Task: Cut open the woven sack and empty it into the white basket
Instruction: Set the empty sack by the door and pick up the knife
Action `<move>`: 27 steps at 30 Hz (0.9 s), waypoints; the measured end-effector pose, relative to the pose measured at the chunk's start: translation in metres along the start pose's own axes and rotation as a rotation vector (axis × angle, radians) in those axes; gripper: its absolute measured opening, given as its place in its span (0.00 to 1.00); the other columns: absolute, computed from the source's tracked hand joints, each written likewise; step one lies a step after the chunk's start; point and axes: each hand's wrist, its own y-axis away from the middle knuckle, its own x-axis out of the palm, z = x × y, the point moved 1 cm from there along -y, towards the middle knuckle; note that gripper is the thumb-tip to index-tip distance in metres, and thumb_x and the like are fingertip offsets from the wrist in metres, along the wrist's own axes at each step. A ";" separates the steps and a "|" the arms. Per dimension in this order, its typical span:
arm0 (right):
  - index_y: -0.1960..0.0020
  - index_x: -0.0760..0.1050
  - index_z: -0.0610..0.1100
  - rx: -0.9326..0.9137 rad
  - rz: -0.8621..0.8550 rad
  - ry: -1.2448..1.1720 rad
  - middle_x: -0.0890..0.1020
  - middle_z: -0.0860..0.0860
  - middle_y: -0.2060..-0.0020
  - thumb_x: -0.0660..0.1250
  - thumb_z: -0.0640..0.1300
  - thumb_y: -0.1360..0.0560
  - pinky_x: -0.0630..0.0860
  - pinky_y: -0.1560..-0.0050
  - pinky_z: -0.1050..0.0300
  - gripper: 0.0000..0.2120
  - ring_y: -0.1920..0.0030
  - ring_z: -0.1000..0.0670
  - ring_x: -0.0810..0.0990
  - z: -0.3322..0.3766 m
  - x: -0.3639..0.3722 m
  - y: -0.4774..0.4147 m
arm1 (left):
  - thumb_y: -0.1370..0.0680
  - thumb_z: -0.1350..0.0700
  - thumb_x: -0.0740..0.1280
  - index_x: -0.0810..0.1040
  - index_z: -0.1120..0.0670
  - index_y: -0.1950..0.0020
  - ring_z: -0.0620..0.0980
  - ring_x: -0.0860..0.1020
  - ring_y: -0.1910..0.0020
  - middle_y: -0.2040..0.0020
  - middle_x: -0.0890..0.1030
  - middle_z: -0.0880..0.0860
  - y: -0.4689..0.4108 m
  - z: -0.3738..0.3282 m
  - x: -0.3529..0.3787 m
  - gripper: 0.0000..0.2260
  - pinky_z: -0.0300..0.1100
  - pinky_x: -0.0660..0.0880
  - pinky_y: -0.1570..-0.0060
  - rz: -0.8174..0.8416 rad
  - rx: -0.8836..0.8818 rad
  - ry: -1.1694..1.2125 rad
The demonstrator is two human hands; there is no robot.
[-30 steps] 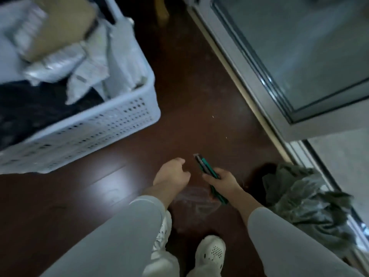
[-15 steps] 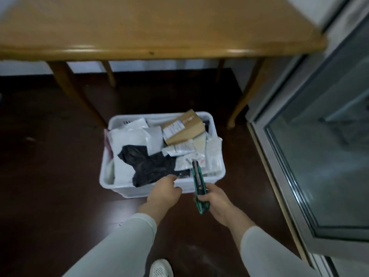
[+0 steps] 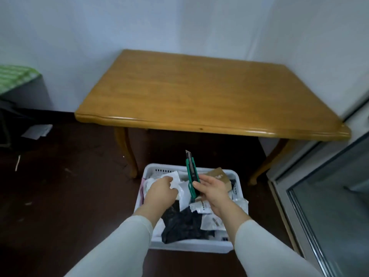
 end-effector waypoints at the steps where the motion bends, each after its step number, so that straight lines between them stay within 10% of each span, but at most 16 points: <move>1: 0.35 0.71 0.33 -0.021 -0.018 0.031 0.80 0.39 0.45 0.69 0.30 0.28 0.79 0.50 0.56 0.22 0.48 0.44 0.80 0.013 0.005 -0.009 | 0.22 0.58 0.59 0.63 0.55 0.27 0.53 0.74 0.37 0.31 0.73 0.55 -0.009 -0.003 -0.009 0.23 0.40 0.70 0.45 -0.011 0.008 -0.004; 5: 0.35 0.71 0.33 -0.079 -0.082 0.169 0.78 0.39 0.40 0.70 0.33 0.28 0.75 0.41 0.53 0.22 0.40 0.43 0.77 0.065 0.020 -0.047 | 0.22 0.58 0.59 0.62 0.54 0.26 0.45 0.76 0.60 0.34 0.75 0.55 -0.046 -0.020 -0.041 0.23 0.37 0.72 0.63 -0.058 0.032 0.003; 8: 0.36 0.72 0.34 -0.103 -0.123 0.277 0.79 0.39 0.40 0.70 0.35 0.28 0.75 0.40 0.52 0.22 0.40 0.43 0.78 0.099 0.030 -0.083 | 0.22 0.57 0.60 0.62 0.55 0.26 0.52 0.76 0.41 0.28 0.69 0.54 -0.075 -0.038 -0.065 0.24 0.45 0.75 0.45 -0.084 0.042 -0.032; 17: 0.34 0.71 0.41 -0.178 -0.160 0.691 0.79 0.45 0.38 0.66 0.44 0.24 0.75 0.44 0.51 0.20 0.40 0.44 0.78 0.167 0.068 -0.186 | 0.21 0.56 0.60 0.62 0.56 0.26 0.53 0.72 0.35 0.29 0.70 0.54 -0.164 -0.072 -0.117 0.23 0.45 0.72 0.41 -0.110 0.006 -0.060; 21: 0.35 0.71 0.42 -0.170 -0.158 0.824 0.79 0.45 0.40 0.63 0.45 0.23 0.74 0.51 0.54 0.17 0.42 0.44 0.78 0.181 0.079 -0.215 | 0.21 0.56 0.61 0.63 0.55 0.26 0.51 0.77 0.51 0.34 0.75 0.55 -0.192 -0.072 -0.126 0.23 0.46 0.74 0.46 -0.106 -0.026 -0.032; 27: 0.36 0.71 0.41 -0.206 -0.203 0.914 0.76 0.43 0.40 0.61 0.45 0.22 0.73 0.51 0.53 0.16 0.43 0.43 0.78 0.188 0.096 -0.247 | 0.21 0.56 0.61 0.63 0.54 0.27 0.54 0.73 0.35 0.29 0.70 0.53 -0.228 -0.070 -0.133 0.23 0.45 0.72 0.43 -0.098 -0.033 -0.062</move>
